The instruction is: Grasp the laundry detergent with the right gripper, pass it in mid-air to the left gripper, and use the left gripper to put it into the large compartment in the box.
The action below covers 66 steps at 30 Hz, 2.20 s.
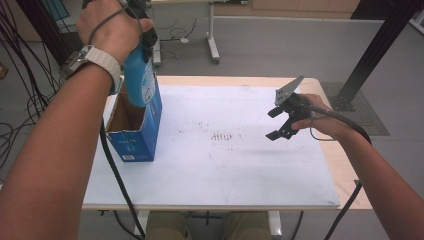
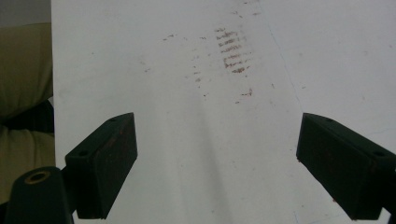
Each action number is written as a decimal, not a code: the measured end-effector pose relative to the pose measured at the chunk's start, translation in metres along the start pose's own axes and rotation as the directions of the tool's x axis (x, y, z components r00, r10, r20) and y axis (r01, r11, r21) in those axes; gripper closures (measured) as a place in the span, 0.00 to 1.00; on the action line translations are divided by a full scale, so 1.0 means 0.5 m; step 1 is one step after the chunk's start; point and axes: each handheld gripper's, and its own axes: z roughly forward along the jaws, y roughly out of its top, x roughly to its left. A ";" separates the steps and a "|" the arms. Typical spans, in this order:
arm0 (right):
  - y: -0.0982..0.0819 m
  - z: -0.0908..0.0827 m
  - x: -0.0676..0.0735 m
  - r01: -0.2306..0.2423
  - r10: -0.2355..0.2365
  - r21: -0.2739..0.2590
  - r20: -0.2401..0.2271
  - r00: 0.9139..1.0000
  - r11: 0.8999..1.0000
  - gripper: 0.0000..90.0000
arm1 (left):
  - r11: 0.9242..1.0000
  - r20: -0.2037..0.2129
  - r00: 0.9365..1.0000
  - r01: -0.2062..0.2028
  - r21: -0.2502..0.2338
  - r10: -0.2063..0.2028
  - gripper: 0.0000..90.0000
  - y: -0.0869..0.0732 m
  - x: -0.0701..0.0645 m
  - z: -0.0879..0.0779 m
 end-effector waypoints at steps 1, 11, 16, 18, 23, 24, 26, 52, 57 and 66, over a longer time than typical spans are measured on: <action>-0.001 0.000 0.000 -0.003 0.003 -0.001 0.000 1.000 1.000 0.14 | 1.000 -0.001 1.000 0.005 0.001 -0.005 0.41 0.000 0.005 0.002; -0.008 0.006 -0.004 -0.015 0.015 0.000 -0.004 1.000 1.000 0.14 | 0.998 -0.028 0.998 0.057 0.002 -0.057 0.41 -0.002 0.042 0.037; -0.011 0.010 -0.005 -0.017 0.017 0.003 -0.008 1.000 1.000 0.14 | 0.997 -0.024 0.997 0.074 0.019 -0.073 0.41 -0.003 0.056 0.070; -0.012 0.010 -0.006 -0.021 0.021 0.003 -0.009 1.000 1.000 0.14 | 0.997 -0.021 0.997 0.079 0.022 -0.078 0.41 -0.005 0.060 0.081; -0.014 0.012 -0.006 -0.026 0.026 0.003 -0.010 1.000 1.000 0.14 | 0.996 -0.024 0.996 0.085 0.029 -0.085 0.41 -0.008 0.069 0.104; -0.015 0.012 -0.006 -0.024 0.024 0.004 -0.010 1.000 1.000 0.14 | 0.996 -0.023 0.996 0.088 0.026 -0.087 0.41 -0.009 0.071 0.108; -0.016 0.013 -0.006 -0.029 0.029 0.003 -0.009 1.000 1.000 0.14 | 0.995 -0.021 0.995 0.095 0.027 -0.094 0.41 -0.011 0.075 0.118; -0.039 0.022 -0.006 -0.069 0.069 0.001 -0.006 0.998 0.998 0.14 | 0.996 -0.012 0.996 0.085 0.038 -0.085 0.41 -0.038 0.072 0.261; -0.042 0.023 -0.006 -0.068 0.068 0.005 -0.007 0.998 0.998 0.14 | 0.997 -0.026 0.997 0.075 0.032 -0.074 0.41 -0.043 0.068 0.288; -0.047 0.029 -0.005 -0.076 0.076 0.009 -0.011 0.997 0.997 0.14 | 0.996 -0.017 0.997 0.080 0.032 -0.079 0.41 -0.055 0.069 0.337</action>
